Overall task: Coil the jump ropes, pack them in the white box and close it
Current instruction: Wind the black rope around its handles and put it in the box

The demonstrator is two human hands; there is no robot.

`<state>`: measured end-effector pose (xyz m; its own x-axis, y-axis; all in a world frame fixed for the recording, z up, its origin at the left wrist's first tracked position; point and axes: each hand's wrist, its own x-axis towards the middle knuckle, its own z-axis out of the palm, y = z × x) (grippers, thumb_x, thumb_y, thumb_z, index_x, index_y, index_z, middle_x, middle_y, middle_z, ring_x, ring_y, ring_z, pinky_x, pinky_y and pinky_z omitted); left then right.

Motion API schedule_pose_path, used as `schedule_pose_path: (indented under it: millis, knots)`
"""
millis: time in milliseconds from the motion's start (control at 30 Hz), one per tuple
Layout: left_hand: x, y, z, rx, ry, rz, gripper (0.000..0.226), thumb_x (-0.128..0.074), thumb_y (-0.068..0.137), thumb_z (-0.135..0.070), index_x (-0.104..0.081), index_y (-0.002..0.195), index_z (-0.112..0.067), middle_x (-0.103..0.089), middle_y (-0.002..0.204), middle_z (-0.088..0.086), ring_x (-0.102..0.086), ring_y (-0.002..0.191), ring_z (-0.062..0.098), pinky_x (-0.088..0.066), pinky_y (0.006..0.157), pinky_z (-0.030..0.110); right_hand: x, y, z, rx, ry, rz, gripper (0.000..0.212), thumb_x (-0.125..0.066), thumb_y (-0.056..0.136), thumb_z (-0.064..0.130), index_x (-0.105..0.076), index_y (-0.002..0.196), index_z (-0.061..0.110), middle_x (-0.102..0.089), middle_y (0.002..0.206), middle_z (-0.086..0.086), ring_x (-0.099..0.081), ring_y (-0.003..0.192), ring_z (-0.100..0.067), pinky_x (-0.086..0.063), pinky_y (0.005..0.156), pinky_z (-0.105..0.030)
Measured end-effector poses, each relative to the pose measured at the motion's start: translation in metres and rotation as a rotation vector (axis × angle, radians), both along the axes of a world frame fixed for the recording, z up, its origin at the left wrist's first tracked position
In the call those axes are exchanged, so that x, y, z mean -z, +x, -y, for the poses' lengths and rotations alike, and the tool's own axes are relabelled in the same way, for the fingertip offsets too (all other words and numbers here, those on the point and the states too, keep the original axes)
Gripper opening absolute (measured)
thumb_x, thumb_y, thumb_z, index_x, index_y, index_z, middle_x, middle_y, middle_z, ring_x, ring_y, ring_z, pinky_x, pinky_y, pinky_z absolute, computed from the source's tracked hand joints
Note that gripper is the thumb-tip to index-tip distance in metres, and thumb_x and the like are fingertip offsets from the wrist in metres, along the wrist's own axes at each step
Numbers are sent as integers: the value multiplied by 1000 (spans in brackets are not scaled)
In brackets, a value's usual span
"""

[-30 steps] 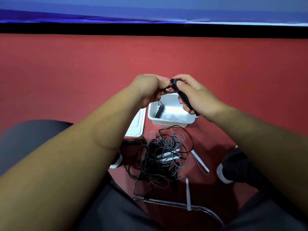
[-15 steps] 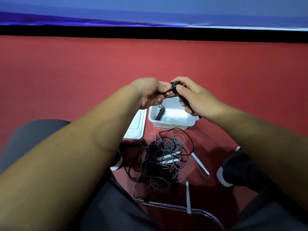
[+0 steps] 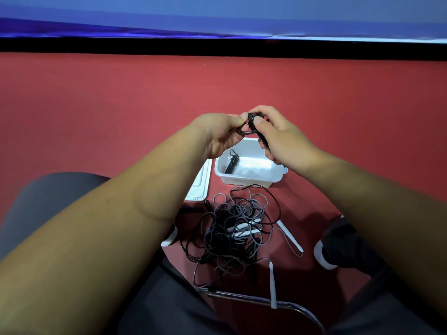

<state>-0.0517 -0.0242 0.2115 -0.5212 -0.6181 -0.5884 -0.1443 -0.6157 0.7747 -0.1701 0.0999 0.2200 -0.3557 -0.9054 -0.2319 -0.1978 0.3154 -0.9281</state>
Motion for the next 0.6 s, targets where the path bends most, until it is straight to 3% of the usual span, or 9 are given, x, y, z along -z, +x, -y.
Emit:
schedule_pose_path:
  millis: [67,200,300,467,600]
  knots:
    - [-4,-1,-1,-24,-36,-21,14,-61,101,-1,-71,92,-1,-71,81,9,-70,67,11,-58,64,16,2,1,3,62,-14,-26,18,-49,108,37,-62,119,39,-55,70,10,-42,43,-5,-32,42,-17]
    - [-8,2,-1,48,-98,43,22,-59,97,7,-77,96,-6,-77,86,9,-76,79,14,-60,67,18,5,-2,3,106,-9,-30,17,-48,107,37,-62,117,41,-53,76,0,-44,43,-6,-32,41,-18]
    - [-5,4,-2,22,-114,85,21,-62,95,8,-78,99,-5,-78,81,8,-76,71,13,-58,61,18,6,-1,2,93,2,-17,16,-49,107,39,-62,115,44,-52,78,-3,-45,46,-10,-33,42,-20]
    - [-3,6,0,-34,-154,123,17,-65,89,7,-78,97,0,-77,82,13,-70,65,19,-59,63,22,5,1,2,62,6,-36,17,-47,106,42,-61,114,48,-52,78,-4,-45,51,-15,-35,44,-23]
    - [-9,8,1,5,-51,50,17,-56,96,3,-72,97,-4,-72,71,7,-64,56,10,-55,57,17,0,1,1,29,11,-24,19,-46,105,47,-60,117,50,-53,79,-4,-44,60,-23,-35,50,-32]
